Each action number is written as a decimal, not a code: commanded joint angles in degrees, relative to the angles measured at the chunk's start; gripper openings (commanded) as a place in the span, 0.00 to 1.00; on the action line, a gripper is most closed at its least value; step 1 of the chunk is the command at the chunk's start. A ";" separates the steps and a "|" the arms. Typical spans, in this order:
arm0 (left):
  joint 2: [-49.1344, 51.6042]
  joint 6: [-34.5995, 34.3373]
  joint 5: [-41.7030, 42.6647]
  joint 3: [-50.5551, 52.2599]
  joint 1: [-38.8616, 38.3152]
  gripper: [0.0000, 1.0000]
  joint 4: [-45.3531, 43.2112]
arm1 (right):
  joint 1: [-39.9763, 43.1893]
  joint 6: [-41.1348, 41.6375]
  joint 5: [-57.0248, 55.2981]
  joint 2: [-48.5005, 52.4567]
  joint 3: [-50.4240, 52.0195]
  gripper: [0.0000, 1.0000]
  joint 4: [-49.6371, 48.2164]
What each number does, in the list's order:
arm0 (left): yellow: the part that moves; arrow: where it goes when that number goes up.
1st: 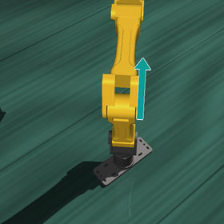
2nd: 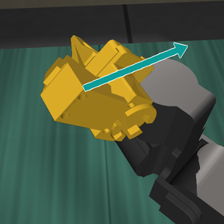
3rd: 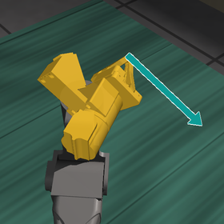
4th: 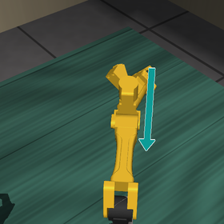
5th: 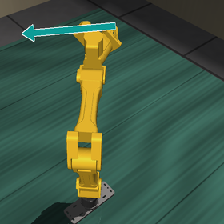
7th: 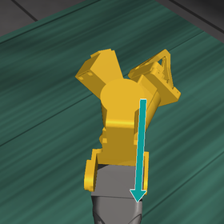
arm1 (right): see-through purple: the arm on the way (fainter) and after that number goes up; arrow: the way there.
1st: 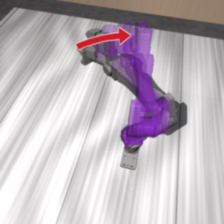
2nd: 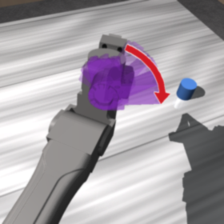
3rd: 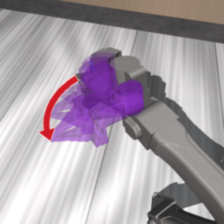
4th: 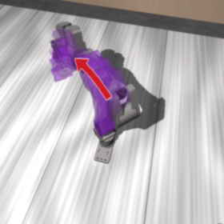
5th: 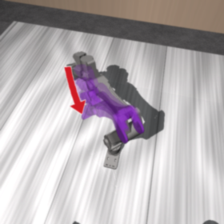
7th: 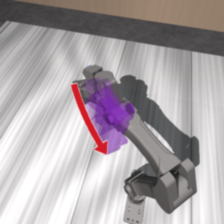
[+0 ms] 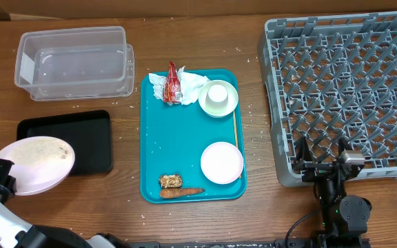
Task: Sort waste into correct bins and load items into the dishwasher
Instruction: 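Carry the plate left over the black tray, then tilt the plate with the left gripper to pour rice onto black tray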
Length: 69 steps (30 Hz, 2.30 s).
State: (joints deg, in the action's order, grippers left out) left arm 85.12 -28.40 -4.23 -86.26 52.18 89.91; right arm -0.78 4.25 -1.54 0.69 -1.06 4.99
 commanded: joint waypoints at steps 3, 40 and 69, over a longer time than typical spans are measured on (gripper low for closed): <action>-1.14 -3.37 -2.58 2.21 0.31 0.04 -1.40 | 0.20 -0.22 -0.33 -0.50 0.59 1.00 -0.35; -1.14 -9.57 -17.92 10.67 -7.69 0.04 -12.74 | 0.20 -0.20 -0.33 -0.50 0.59 1.00 -0.35; -1.14 -10.80 -35.06 10.34 -22.51 0.04 -12.98 | 0.20 -0.20 -0.33 -0.50 0.59 1.00 -0.35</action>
State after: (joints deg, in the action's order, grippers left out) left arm 85.12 -37.58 -33.12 -75.57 31.11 76.86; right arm -0.78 4.25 -1.52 0.69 -1.06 4.99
